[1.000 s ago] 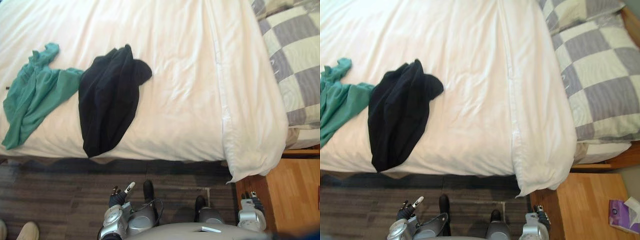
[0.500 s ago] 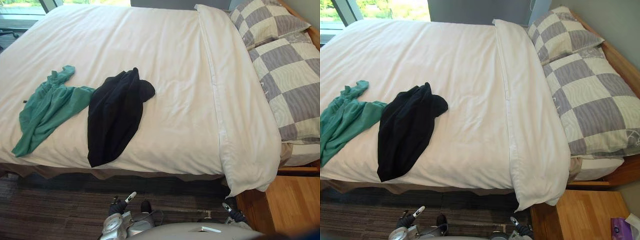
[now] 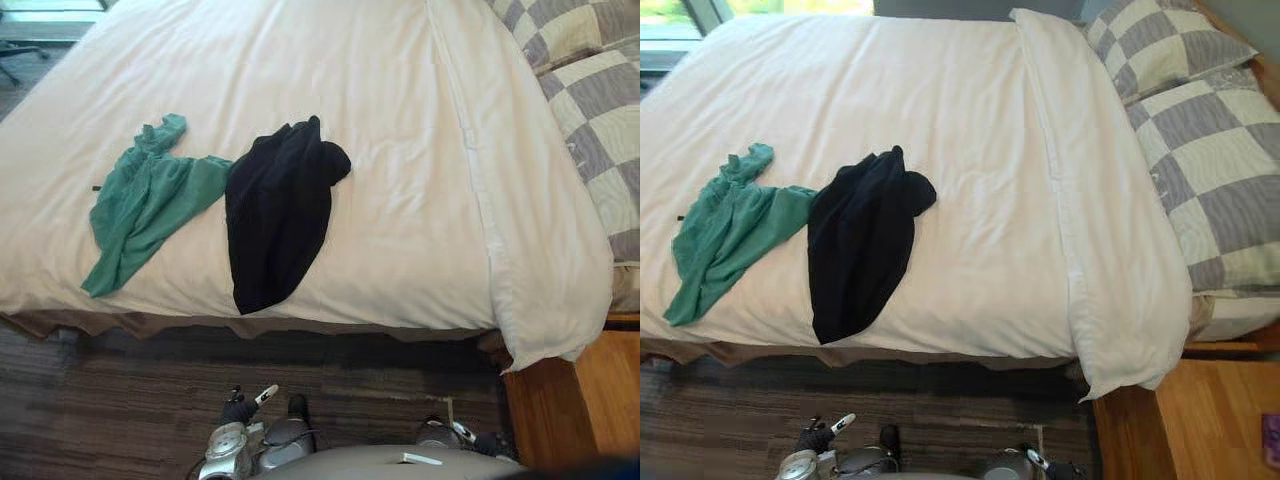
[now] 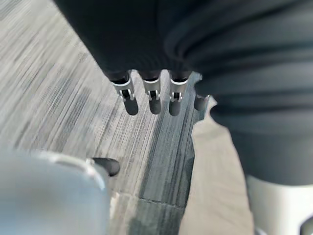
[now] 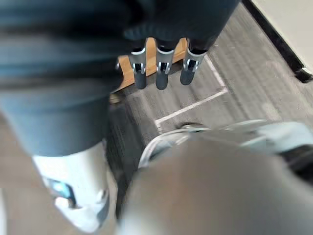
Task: Tidy the bed and pick cloth on bed and put in laundry
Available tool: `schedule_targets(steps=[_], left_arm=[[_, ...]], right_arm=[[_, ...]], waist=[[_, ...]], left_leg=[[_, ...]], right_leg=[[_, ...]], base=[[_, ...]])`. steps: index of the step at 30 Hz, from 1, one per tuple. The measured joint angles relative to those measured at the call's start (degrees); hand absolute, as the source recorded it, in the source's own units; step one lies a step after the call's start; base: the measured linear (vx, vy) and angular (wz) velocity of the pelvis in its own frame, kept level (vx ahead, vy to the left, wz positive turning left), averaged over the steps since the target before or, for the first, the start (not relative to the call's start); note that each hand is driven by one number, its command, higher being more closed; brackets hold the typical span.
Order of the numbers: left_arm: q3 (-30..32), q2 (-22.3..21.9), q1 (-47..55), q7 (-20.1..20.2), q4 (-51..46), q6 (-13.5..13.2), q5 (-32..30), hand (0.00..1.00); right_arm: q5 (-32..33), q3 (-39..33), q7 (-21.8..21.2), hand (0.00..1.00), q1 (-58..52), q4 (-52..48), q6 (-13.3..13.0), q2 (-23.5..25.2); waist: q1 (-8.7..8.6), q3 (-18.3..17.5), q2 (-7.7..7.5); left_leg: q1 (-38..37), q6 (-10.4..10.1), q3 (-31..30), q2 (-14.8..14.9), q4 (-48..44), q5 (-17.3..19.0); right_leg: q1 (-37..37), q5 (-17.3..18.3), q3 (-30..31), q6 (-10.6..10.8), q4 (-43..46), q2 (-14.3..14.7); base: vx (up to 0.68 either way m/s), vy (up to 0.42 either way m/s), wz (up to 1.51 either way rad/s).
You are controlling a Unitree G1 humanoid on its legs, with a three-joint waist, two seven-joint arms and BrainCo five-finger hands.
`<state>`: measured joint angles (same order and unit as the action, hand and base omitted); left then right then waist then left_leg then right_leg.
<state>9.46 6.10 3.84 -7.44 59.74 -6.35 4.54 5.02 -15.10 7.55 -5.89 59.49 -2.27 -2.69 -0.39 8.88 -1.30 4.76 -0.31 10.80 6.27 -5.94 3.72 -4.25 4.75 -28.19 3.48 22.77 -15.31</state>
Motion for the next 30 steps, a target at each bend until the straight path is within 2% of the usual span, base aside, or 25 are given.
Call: schedule_targets(steps=[1,2,3,4,5,6,8,11,13,15,18,19,20,22,23,24,25,26,27,28,29,30], left_arm=[[-0.4,0.29,0.01,0.0,0.0,0.02,-0.75,0.0],[-0.59,0.45,-0.16,0.03,0.0,0.13,-1.57,0.0],[-0.98,0.22,-0.57,0.05,0.02,0.59,-2.08,0.0],[-1.18,-0.12,-0.73,0.05,0.02,0.73,-2.37,0.0],[-1.68,-0.67,-1.13,0.04,-0.1,0.67,-3.24,0.0],[-2.34,-1.82,-1.7,0.07,-0.07,0.66,-4.0,0.0],[-2.2,-3.81,-1.88,-0.02,-0.53,0.15,-4.17,0.0],[-2.71,-4.62,-2.46,0.02,-1.99,-0.62,-3.68,0.0],[-2.75,-4.78,-2.51,-0.04,-2.28,-0.84,-2.72,0.0],[-2.66,-4.68,-2.56,-0.09,-2.38,-1.47,-2.87,0.0],[-2.24,-3.38,-2.78,-0.06,-2.46,-1.65,-2.76,0.0],[-2.1,-2.98,-2.79,-0.27,-2.55,-1.76,-2.65,0.0],[-2.09,-2.89,-2.79,-0.39,-2.57,-1.79,-2.64,0.0],[-2.14,-2.78,-2.7,-1.0,-2.54,-1.89,-2.59,0.0],[-2.22,-3.01,-2.67,-1.44,-2.5,-1.89,-2.52,0.0],[-2.28,-3.69,-2.41,-1.82,-2.16,-1.84,-1.74,0.0],[-2.33,-3.45,-2.5,-1.79,-2.15,-1.81,-1.46,0.0],[-2.63,-1.81,-2.41,-2.06,-2.19,-1.9,-1.23,0.0],[-2.66,-0.42,-2.47,-2.54,-2.19,-1.87,-1.22,0.0],[-2.72,0.0,-2.64,-2.56,-1.57,-1.7,-0.95,0.0],[-2.89,0.0,-1.96,-2.63,-0.96,-1.54,-0.47,0.0],[-2.84,0.09,-1.7,-2.62,-0.95,-1.51,-0.38,0.0]], right_arm=[[-0.35,0.87,-0.09,0.0,0.15,-0.3,-0.06,0.01],[-1.43,2.48,-0.13,0.0,1.19,-0.8,-0.11,-0.05],[-1.98,4.05,-0.19,0.0,2.16,-1.86,-0.55,0.25],[-1.99,4.86,-0.27,0.0,2.43,-2.37,-0.81,0.63],[-2.02,5.92,-0.58,0.0,3.56,-2.45,-1.37,1.36],[-2.5,6.48,-0.86,0.0,4.41,-2.49,-1.64,1.88],[-2.98,6.88,-1.0,0.0,6.11,-1.85,-1.78,1.64],[-3.84,7.34,-1.21,0.0,7.53,-1.47,-1.76,0.44],[-4.12,7.37,-1.0,0.0,8.05,-0.65,-1.51,-0.08],[-4.14,7.09,-0.42,0.0,8.15,0.07,-1.35,-0.77],[-4.13,6.21,0.0,0.0,8.07,0.04,-1.15,-1.23],[-3.94,5.84,0.05,0.0,7.72,-0.08,-1.15,-1.47],[-4.03,5.61,0.12,0.0,7.72,-0.15,-1.18,-1.57],[-4.09,5.69,0.47,0.0,7.63,0.02,-1.27,-2.51],[-4.12,5.77,0.46,0.0,7.33,0.04,-1.26,-2.79],[-4.13,5.78,0.46,0.0,6.87,0.06,-1.68,-3.52],[-4.1,5.64,0.36,0.0,7.11,0.21,-1.73,-3.41],[-4.05,4.62,-0.17,0.0,6.44,1.19,-1.67,-0.76],[-4.35,2.82,-0.57,0.0,6.06,1.0,-1.81,0.88],[-4.28,2.2,-0.64,0.0,6.15,1.0,-1.65,1.12],[-4.32,2.65,-0.4,0.0,6.12,-0.01,-1.25,1.28],[-4.31,2.96,-0.3,0.0,6.14,-0.47,-1.11,1.02]], waist=[[-0.07,0.01,0.02],[-0.2,0.06,0.04],[-0.18,0.33,-0.02],[-0.18,0.49,-0.11],[-0.13,0.93,-0.43],[-0.08,1.95,0.6],[0.31,2.96,1.92],[0.59,5.0,3.34],[1.04,5.62,3.77],[1.08,5.77,3.53],[-0.02,6.73,1.84],[-0.32,6.91,1.53],[-0.37,6.92,1.52],[-0.61,6.72,1.84],[-0.58,6.42,2.27],[-0.37,5.23,4.07],[-0.22,5.2,3.44],[-0.34,4.15,0.22],[-0.09,3.48,-0.4],[0.01,3.37,-0.46],[0.33,3.15,0.31],[0.31,3.09,0.28]], left_leg=[[-0.2,0.27,0.22,-0.01,0.32,-0.21],[-0.37,0.65,0.9,-0.3,1.0,-0.59],[-0.45,0.85,1.35,-1.23,1.12,-0.76],[-0.63,1.03,1.44,-1.97,1.21,-0.88],[-1.5,1.18,1.53,-3.46,1.99,-1.1],[-2.47,1.22,1.64,-4.44,3.47,-2.13],[-2.36,1.18,2.77,-4.9,3.53,-2.51],[3.34,-1.04,2.36,-3.93,-6.32,-0.02],[5.59,-2.39,4.79,-2.98,-9.42,1.71],[6.3,-1.18,6.55,-1.37,-11.05,3.13],[6.31,-2.11,5.37,3.1,-13.47,3.85],[6.46,-2.44,3.15,6.91,-14.15,3.82],[6.53,-2.51,1.88,8.35,-14.28,3.78],[6.51,-2.52,-3.9,12.65,-14.31,3.72],[6.49,-2.41,-5.04,13.28,-14.19,3.61],[6.18,-7.92,-6.13,13.42,-13.69,5.59],[6.54,-14.29,-6.11,12.25,-14.93,5.85],[7.96,-12.29,-5.64,8.38,-18.0,7.73],[9.36,-11.14,-6.16,6.33,-21.19,9.57],[9.26,-10.33,-5.84,5.66,-21.54,10.07],[6.25,-7.46,-2.92,4.23,-18.1,10.22],[5.06,-6.4,-1.9,4.17,-16.64,9.66]], right_leg=[[0.07,1.73,0.96,0.14,0.53,2.29],[0.16,4.24,2.91,0.21,-0.61,6.8],[1.38,5.29,4.76,-0.41,-5.12,10.28],[2.92,5.46,5.08,-1.02,-8.14,10.95],[5.42,5.82,6.41,-2.03,-11.87,10.83],[6.36,6.23,7.28,-2.73,-13.29,9.99],[6.52,6.28,8.07,-2.78,-14.55,9.71],[5.46,6.26,7.24,-2.74,-13.25,8.81],[4.21,6.3,6.94,-2.79,-12.35,7.99],[2.68,6.46,7.33,-2.65,-10.53,6.64],[0.24,6.96,9.05,-1.0,-6.21,1.98],[-0.95,7.07,10.14,1.07,-4.66,-0.29],[-1.41,7.22,10.51,1.92,-4.05,-1.16],[-2.07,8.14,11.96,6.73,-1.04,-5.27],[-2.12,8.02,12.4,8.26,-0.75,-6.14],[-2.15,7.33,13.15,10.32,-0.92,-7.56],[-1.66,6.52,13.83,10.59,-1.91,-8.97],[0.05,2.22,15.14,10.5,-6.25,-11.24],[1.4,-5.15,14.88,10.51,-9.03,-12.47],[1.31,-8.57,14.88,9.44,-8.74,-13.1],[-1.9,-15.38,10.38,-5.73,-5.21,-15.34],[-2.85,-13.63,8.28,-8.03,-3.0,-15.56]], base=[[0.06,0.134,-0.33],[0.02,0.075,-0.24],[0.01,0.052,-0.2],[0.0,0.01,-0.12],[0.0,0.0,0.0],[0.0,0.0,0.0],[-0.1,0.013,-0.1],[-0.11,0.027,0.09],[-0.09,0.097,0.11],[-0.04,0.166,-0.07],[0.0,0.264,-0.05],[0.0,0.369,-0.04],[0.01,0.513,0.0],[0.02,0.546,0.08],[0.07,0.815,0.07],[0.08,0.741,0.07],[0.14,0.846,0.18],[0.16,0.632,0.28],[0.14,0.584,0.27],[0.14,0.672,0.01],[0.12,0.511,-0.17],[0.14,0.46,-0.26]])
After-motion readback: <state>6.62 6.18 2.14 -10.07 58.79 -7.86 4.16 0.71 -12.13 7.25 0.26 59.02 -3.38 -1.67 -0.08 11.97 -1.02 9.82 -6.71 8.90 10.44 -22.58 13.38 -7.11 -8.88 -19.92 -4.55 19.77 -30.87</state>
